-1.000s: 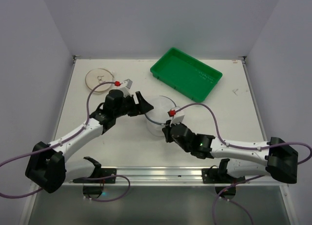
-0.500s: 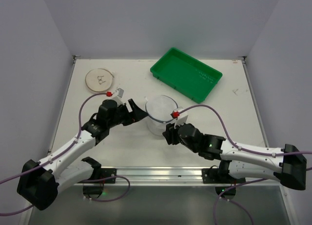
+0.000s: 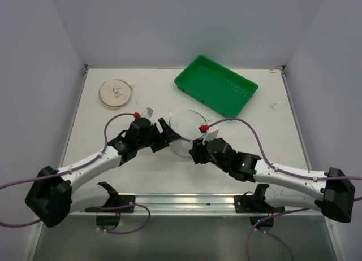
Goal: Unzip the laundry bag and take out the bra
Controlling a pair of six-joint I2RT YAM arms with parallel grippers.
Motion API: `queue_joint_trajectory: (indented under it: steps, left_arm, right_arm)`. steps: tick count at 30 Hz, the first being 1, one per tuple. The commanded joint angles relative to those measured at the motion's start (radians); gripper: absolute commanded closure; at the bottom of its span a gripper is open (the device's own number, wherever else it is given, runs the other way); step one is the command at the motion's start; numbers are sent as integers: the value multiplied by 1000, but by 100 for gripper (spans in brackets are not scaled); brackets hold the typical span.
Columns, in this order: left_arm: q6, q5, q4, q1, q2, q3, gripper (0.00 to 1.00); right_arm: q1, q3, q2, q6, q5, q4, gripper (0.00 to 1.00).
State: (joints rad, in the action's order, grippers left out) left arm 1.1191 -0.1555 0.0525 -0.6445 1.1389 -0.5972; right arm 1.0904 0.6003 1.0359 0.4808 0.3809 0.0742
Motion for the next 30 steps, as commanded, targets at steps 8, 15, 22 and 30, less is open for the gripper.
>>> queue_joint_trajectory:
  steps: [8, 15, 22, 30]
  left_arm:
    - [27, 16, -137, -4, 93, -85, 19]
    - [45, 45, -129, -9, -8, -44, 20]
    - [76, 30, -105, -18, -36, -56, 19]
    - [94, 7, -144, -37, 25, -61, 21]
  right_arm:
    - [-87, -5, -59, -34, -142, -54, 49]
    - [-103, -8, -47, -27, -177, -95, 50]
    - [-104, -10, -13, 13, -165, -134, 51]
    - [-107, 0, 32, 31, -154, -159, 52]
